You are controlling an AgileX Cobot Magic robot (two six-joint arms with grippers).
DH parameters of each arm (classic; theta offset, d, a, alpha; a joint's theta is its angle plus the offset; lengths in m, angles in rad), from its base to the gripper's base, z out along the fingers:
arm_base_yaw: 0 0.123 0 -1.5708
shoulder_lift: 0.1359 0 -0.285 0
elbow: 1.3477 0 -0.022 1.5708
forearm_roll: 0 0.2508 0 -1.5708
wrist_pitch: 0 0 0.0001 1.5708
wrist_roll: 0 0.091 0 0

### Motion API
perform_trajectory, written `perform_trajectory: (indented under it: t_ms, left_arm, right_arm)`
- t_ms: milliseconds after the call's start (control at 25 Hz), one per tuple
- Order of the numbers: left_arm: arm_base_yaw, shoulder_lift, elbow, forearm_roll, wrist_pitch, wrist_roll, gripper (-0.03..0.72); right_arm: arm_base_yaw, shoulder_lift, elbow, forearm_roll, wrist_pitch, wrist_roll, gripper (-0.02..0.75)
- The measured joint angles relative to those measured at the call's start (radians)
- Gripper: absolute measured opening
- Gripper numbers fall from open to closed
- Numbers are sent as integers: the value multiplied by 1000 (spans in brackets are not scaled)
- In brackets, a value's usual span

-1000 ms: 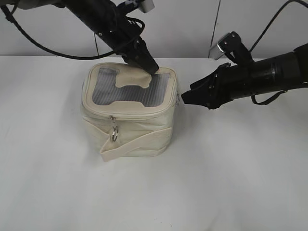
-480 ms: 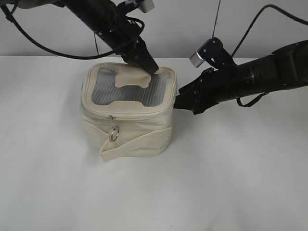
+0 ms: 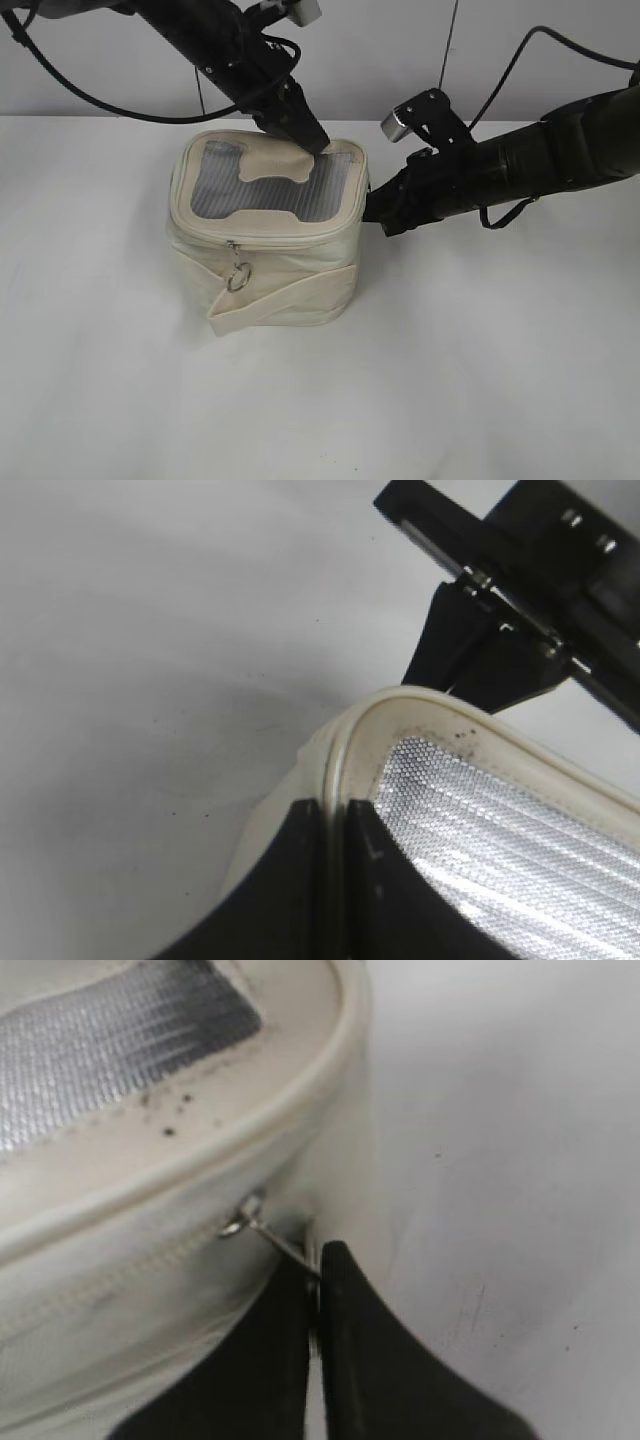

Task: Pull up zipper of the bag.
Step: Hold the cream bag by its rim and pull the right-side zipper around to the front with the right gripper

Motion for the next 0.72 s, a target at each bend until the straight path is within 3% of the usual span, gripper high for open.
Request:
perform_trajectory:
  t_ms: [360,720]
  left_arm:
    - [-3,0,0,5,-7,-56,33]
    - [-6,0,0,12,-28,-228,34]
  right_arm:
    - [1,-87,29,-346,48,428,8]
    - [24,-261,196,-393,101,564,8]
